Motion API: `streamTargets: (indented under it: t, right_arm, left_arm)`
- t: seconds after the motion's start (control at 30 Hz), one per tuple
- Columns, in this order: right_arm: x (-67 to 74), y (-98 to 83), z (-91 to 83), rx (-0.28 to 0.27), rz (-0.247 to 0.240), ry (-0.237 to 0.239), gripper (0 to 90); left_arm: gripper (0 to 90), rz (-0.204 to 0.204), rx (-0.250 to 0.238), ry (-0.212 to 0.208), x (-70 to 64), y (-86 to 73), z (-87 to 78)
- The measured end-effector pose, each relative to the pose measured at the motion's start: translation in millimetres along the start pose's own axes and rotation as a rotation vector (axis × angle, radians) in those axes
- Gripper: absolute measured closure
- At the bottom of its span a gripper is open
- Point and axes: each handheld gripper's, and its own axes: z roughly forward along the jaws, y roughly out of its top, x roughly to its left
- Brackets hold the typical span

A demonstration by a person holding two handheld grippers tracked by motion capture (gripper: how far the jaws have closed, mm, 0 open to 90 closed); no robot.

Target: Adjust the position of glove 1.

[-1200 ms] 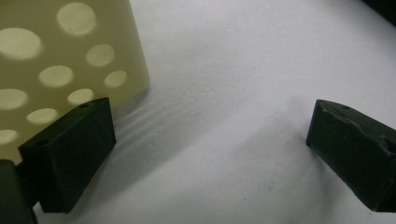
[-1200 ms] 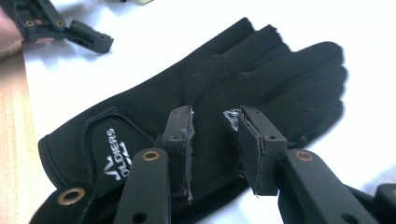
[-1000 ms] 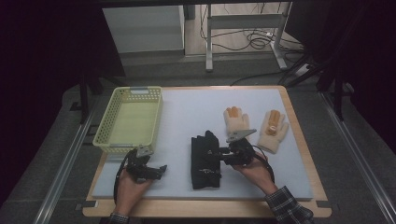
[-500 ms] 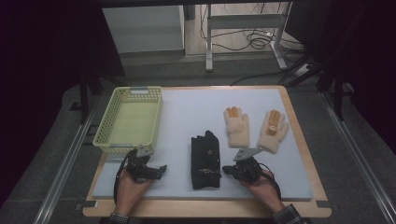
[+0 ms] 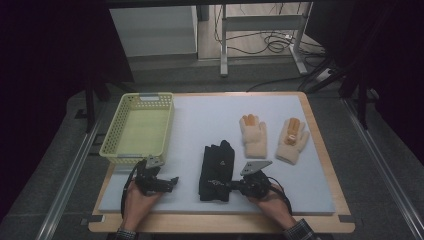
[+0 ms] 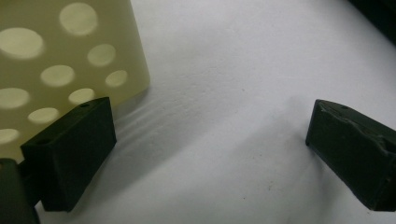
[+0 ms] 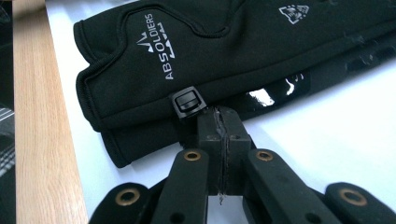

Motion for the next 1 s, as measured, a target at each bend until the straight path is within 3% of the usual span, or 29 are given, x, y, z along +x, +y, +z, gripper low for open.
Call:
streamTargets:
  t: [0.13, 0.33, 0.73, 1.0]
  right_arm:
    - [2.0, 6.3, 9.0, -0.004, 0.0, 0.006, 87.8]
    - [4.9, 16.6, 21.9, -0.007, -0.006, 0.005, 87.8]
    - [10.7, 30.7, 39.5, -0.008, -0.005, 0.002, 87.6]
    - [19.2, 43.1, 55.9, -0.008, -0.029, 0.015, 87.0]
  left_arm:
    - [3.5, 0.009, -0.001, 0.004, 0.4, -0.9, -1.8]
    - [3.5, 0.004, 0.005, 0.045, 8.4, -5.0, -8.0]
    - [2.6, -0.017, 0.002, 0.021, 11.9, -6.4, -6.4]
    - [2.4, -0.002, 0.009, 0.026, 13.7, -7.1, -8.6]
